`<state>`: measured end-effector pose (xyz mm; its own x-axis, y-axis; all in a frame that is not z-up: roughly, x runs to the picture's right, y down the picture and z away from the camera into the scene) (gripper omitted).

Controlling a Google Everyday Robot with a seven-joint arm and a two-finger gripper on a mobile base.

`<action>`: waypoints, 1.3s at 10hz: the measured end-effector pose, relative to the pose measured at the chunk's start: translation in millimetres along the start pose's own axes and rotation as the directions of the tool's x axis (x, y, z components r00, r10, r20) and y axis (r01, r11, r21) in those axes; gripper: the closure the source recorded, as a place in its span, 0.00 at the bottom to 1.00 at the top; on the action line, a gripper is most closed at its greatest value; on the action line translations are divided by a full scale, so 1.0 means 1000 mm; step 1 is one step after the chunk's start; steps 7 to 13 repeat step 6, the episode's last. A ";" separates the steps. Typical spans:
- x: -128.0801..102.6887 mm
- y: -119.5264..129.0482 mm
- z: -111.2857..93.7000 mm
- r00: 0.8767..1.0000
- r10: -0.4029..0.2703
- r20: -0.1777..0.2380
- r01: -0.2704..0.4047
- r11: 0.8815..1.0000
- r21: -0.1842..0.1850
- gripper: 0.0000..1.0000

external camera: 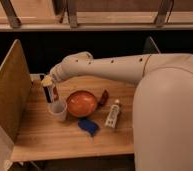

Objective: Place the eraser in the ceramic cup

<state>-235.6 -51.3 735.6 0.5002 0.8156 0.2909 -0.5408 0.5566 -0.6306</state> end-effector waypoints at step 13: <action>0.020 -0.003 0.008 1.000 0.008 -0.007 -0.008 0.999 -0.035 1.00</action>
